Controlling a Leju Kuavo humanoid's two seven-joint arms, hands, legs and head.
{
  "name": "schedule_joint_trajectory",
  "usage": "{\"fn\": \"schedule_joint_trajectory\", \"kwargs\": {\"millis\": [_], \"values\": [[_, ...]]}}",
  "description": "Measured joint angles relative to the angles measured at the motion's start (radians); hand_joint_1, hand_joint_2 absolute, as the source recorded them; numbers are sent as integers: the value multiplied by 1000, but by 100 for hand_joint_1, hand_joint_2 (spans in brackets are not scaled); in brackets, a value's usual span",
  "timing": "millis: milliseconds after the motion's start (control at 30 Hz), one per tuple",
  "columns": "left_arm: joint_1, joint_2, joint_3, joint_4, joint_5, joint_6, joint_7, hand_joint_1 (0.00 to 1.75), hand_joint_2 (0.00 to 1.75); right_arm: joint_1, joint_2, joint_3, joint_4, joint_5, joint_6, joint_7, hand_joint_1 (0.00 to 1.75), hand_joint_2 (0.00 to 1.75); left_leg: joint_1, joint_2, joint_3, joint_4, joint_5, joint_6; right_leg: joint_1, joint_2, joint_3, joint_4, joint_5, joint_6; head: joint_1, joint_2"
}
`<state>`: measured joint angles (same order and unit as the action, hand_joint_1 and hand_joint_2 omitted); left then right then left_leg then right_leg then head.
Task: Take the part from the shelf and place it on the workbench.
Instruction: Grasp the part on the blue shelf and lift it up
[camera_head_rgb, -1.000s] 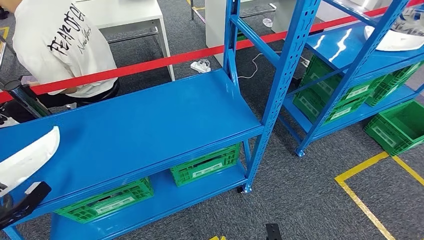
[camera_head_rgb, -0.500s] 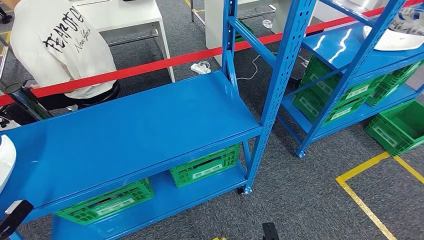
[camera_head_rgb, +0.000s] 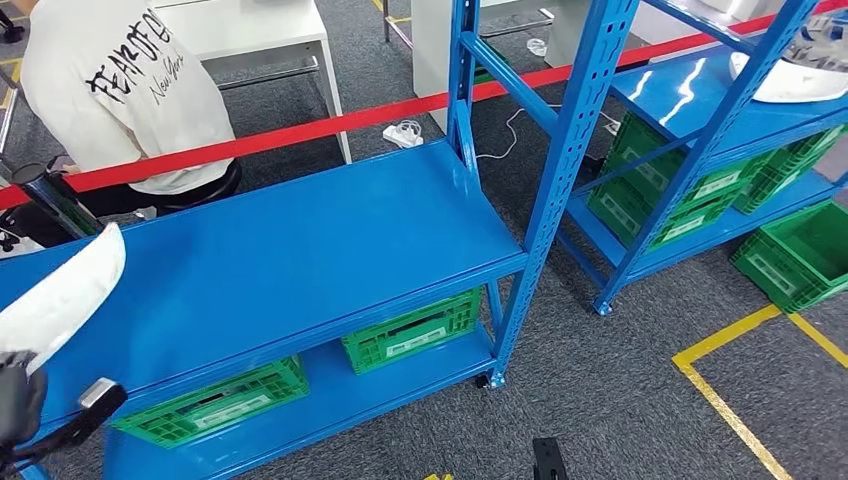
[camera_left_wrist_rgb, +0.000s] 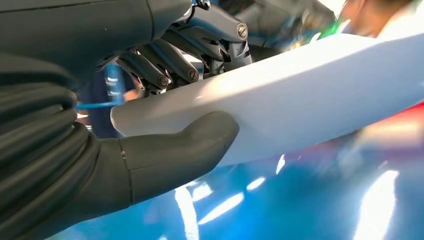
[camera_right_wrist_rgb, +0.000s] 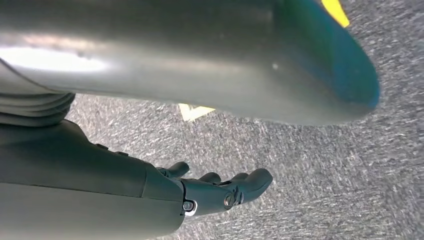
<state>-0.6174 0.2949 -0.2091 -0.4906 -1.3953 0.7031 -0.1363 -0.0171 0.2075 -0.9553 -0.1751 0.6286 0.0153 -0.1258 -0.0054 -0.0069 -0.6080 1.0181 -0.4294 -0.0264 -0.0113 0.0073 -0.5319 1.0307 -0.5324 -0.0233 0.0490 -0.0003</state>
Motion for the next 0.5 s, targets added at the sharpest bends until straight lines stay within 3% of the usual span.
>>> {"fn": "schedule_joint_trajectory", "kwargs": {"millis": [233,500], "values": [[-129,-160,274,-110,-19,0,-264,175,175,-13,-1,-9,0,-3,16,-13,0,0,0,1,-1,1,0,0,0,2,-1,-1,2,2,0,0],[-237,-270,407,-103,206,-1,-523,175,175,-23,0,-11,0,-2,31,-25,0,0,0,1,-1,1,0,0,0,2,0,-1,2,1,0,0]]}}
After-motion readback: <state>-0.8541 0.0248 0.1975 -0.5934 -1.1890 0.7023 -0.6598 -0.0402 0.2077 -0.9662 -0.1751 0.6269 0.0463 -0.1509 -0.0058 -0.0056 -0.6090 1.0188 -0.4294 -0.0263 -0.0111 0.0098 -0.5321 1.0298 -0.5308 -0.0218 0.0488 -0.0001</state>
